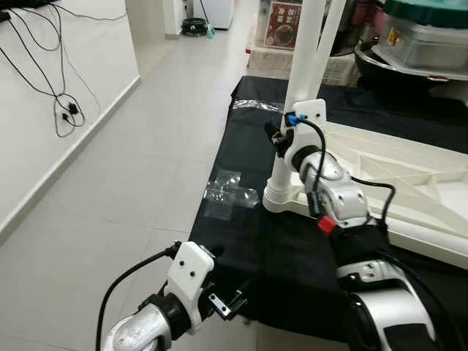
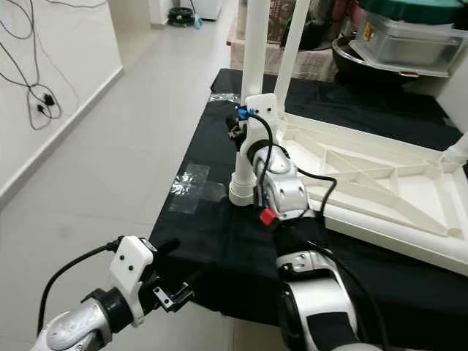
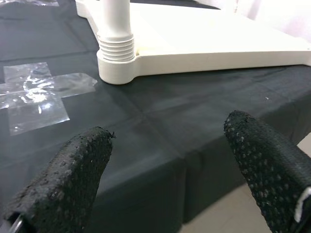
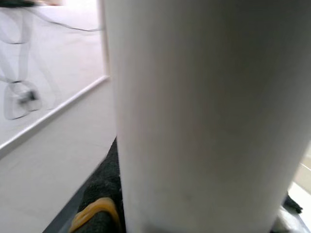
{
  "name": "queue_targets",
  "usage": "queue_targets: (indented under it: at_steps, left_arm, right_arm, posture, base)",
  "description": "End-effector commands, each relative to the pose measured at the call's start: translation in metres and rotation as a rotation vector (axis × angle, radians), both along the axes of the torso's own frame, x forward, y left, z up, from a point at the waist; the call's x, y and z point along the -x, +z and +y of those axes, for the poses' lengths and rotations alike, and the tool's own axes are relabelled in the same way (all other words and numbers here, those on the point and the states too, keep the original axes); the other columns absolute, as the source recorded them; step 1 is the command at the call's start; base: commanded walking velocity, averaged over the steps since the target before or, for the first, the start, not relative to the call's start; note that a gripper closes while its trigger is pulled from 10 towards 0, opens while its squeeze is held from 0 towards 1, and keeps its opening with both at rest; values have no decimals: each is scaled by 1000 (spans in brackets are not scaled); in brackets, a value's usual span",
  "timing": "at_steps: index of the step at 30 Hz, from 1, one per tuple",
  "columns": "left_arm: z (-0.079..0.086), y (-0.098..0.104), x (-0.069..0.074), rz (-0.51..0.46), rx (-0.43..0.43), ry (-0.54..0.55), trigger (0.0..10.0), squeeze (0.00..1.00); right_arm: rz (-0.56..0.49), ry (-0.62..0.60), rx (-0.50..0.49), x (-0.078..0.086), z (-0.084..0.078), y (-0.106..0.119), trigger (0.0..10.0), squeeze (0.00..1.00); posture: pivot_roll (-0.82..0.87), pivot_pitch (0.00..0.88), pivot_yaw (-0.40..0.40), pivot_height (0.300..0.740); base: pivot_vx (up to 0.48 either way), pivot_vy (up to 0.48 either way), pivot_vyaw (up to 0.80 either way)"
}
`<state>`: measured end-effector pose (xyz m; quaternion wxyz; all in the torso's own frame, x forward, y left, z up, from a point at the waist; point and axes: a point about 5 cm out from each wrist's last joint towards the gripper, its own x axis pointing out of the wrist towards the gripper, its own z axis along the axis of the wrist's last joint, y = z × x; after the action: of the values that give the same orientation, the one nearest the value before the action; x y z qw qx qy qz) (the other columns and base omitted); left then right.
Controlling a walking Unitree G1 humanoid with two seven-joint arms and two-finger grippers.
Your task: Building children table
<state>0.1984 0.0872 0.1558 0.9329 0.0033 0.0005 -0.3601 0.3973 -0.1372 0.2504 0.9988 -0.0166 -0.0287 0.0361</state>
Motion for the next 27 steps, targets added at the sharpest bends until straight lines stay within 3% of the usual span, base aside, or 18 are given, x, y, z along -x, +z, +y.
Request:
queue_targets:
  at_steps: [1,10,12,27]
  left_arm:
    - [0,-4,2,10,-12,1,10000,0]
    - [2,-4,2,7,-17,2,10000,0]
    - [2,-5,2,9,-19,-3,10000,0]
    - [5,-4,-1,3,-33,-3,10000,0]
  right_arm:
    - [187,-188,25,0,-26,-44,10000,0]
    - [213,-411,-40,4,-36,-51,10000,0]
    - [212,-505,-76,6,-37,-52,10000,0]
    - [116,-757,-156,14,-31,-43,10000,0]
  posture:
    - [91,145,-91,740]
    - [92,150,-91,740]
    - [91,155,-91,740]
    - [95,168,-87,740]
  base:
    - [0,0,0]
    - [0,0,0]
    - [0,0,0]
    - [0,0,0]
